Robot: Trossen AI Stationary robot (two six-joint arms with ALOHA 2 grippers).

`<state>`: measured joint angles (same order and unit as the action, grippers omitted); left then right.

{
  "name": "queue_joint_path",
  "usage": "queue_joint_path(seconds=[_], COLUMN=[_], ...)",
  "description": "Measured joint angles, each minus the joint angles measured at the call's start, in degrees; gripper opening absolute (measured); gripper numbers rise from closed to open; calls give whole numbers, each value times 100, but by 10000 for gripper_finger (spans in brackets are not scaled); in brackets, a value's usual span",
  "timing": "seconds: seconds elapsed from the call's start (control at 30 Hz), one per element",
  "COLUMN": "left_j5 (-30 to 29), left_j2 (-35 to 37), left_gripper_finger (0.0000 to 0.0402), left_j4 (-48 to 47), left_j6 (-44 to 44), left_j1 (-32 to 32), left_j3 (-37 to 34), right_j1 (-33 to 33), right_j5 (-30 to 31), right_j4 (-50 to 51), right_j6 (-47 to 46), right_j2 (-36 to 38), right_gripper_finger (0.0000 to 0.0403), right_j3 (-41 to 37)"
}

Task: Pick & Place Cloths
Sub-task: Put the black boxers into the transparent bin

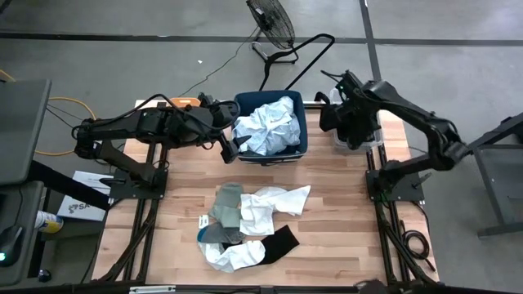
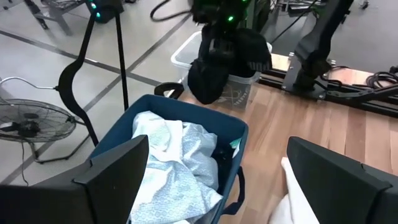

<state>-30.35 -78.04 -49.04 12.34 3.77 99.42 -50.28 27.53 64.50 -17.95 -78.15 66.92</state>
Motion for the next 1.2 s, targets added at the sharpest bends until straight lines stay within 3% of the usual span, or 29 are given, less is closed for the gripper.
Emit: queue_joint_path(seconds=[0.47, 0.77, 0.93, 1.2], left_j5=[-2, -4, -4, 6], left_j2=[-2, -2, -2, -2], left_gripper_finger=[376, 376, 376, 376], left_j4=[0, -9, -13, -18], left_j6=[0, 0, 0, 0], left_j1=[0, 0, 0, 0], left_j3=[0, 0, 0, 0], right_j1=[-760, -876, -876, -876], right_j5=[-1231, -1379, -1532, -1710], right_j4=[-200, -373, -462, -732], right_j6=[664, 783, 711, 256], right_j2=[-1356, -1117, -779, -163], right_gripper_finger=[4, 13, 67, 200], right_j3=[35, -6, -7, -7])
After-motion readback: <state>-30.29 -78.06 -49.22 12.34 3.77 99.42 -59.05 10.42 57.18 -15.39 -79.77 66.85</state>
